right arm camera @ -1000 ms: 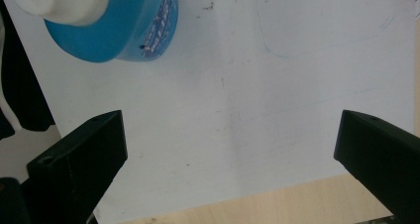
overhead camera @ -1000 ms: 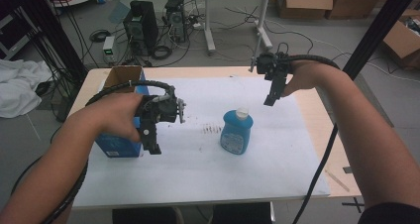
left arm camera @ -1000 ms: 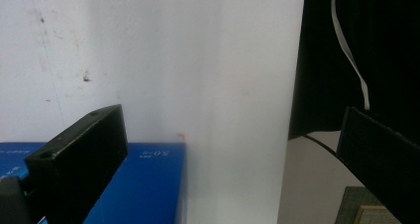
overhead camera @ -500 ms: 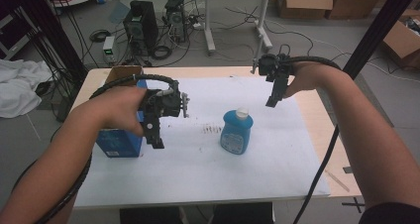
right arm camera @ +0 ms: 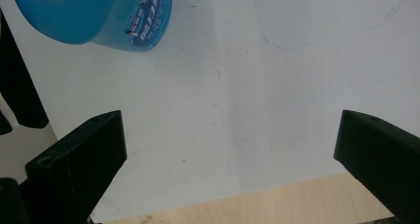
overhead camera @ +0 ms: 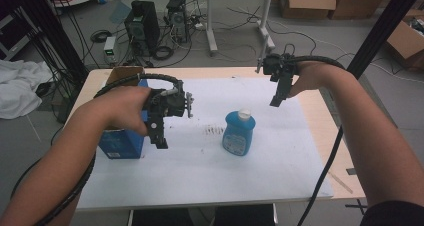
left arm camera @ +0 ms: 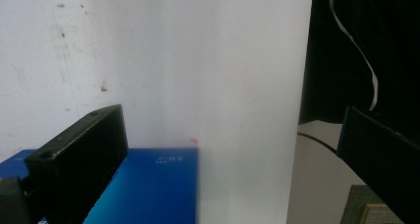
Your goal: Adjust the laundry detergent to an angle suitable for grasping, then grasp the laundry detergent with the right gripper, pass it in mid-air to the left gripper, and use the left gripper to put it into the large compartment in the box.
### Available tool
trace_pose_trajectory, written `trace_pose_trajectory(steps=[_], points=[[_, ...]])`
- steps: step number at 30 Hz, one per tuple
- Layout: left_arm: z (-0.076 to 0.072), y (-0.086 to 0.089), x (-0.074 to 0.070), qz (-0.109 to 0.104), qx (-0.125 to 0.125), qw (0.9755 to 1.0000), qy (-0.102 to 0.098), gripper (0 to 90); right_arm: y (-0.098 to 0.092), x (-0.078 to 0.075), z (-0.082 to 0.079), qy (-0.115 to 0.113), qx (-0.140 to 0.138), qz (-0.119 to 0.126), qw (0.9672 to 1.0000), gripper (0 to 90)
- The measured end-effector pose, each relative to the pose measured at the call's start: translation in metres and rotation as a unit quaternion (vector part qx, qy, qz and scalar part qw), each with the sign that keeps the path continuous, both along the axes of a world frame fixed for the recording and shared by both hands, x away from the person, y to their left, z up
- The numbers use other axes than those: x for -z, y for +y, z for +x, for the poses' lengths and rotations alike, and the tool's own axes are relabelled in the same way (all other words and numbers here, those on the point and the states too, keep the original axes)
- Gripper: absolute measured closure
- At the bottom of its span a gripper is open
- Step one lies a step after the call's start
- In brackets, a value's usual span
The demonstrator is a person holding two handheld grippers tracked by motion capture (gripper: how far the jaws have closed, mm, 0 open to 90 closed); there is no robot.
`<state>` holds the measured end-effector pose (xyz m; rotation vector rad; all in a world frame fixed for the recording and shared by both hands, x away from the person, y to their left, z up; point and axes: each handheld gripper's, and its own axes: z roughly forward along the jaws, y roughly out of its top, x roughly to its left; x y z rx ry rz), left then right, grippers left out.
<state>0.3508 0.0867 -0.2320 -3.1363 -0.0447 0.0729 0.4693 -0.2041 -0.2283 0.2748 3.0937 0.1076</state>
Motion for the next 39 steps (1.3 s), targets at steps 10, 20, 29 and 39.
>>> trace_pose_trajectory(steps=[10, 20, 29, 39], points=[[-0.002, 0.004, 0.000, -0.007, 0.000, 1.0000, -0.003, 0.1, 0.002, 0.001, -0.003, -0.003, 0.006, -0.007, 1.0000, 0.0], [-0.006, 0.007, -0.002, -0.007, -0.005, 0.9999, -0.006, 0.1, 0.003, -0.002, -0.005, -0.006, 0.005, -0.006, 1.0000, 0.0], [-0.006, 0.008, -0.004, -0.008, -0.006, 0.9999, -0.007, 0.0, 0.001, -0.005, -0.007, -0.007, 0.005, 0.002, 1.0000, 0.0], [-0.011, 0.008, -0.007, -0.007, -0.002, 0.9999, -0.010, 0.1, -0.013, -0.020, -0.017, -0.054, 0.017, 0.074, 0.9956, 0.0]])
